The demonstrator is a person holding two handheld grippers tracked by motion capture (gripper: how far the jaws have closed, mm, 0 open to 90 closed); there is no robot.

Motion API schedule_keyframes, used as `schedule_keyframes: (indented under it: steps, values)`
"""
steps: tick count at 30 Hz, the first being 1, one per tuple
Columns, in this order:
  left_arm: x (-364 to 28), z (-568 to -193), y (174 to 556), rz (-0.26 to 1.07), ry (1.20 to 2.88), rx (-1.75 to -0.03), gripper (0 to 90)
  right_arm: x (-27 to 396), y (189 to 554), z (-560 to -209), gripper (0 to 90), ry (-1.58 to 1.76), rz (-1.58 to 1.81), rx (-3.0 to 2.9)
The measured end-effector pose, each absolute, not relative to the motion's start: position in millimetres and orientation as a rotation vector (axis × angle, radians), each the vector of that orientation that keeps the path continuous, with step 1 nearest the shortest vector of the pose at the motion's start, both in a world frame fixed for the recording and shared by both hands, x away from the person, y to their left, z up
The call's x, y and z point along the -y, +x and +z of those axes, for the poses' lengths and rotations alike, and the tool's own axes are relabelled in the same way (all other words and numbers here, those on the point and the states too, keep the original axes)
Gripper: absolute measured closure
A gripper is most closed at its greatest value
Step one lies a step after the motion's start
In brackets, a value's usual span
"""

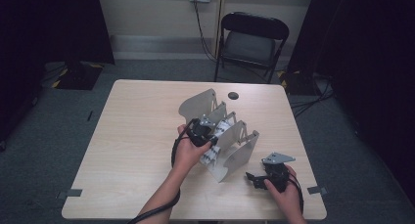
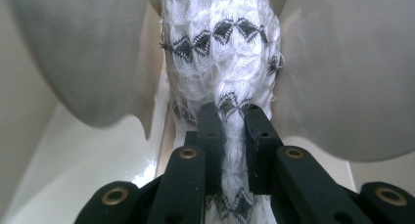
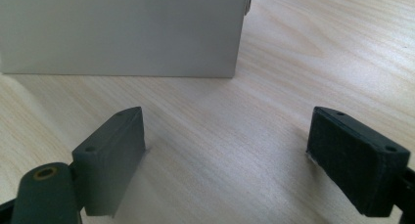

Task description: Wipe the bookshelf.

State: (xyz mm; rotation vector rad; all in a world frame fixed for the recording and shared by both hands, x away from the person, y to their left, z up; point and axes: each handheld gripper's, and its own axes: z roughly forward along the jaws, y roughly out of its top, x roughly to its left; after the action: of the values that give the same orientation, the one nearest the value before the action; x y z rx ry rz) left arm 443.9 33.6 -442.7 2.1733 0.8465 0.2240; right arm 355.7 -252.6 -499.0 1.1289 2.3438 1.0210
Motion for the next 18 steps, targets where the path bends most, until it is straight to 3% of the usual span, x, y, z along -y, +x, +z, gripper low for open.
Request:
schedule_keyframes:
  steps: [10, 18]
  values:
    - [-46, -470, 431, 0.171, 2.187, -0.892, 80.5, 253, 356, -499, 13.6, 1.128, 1.021, -2.344]
    - [-51, -435, 429, 0.220, 2.154, -0.847, 80.6, 253, 356, -499, 13.6, 1.129, 1.021, -2.343]
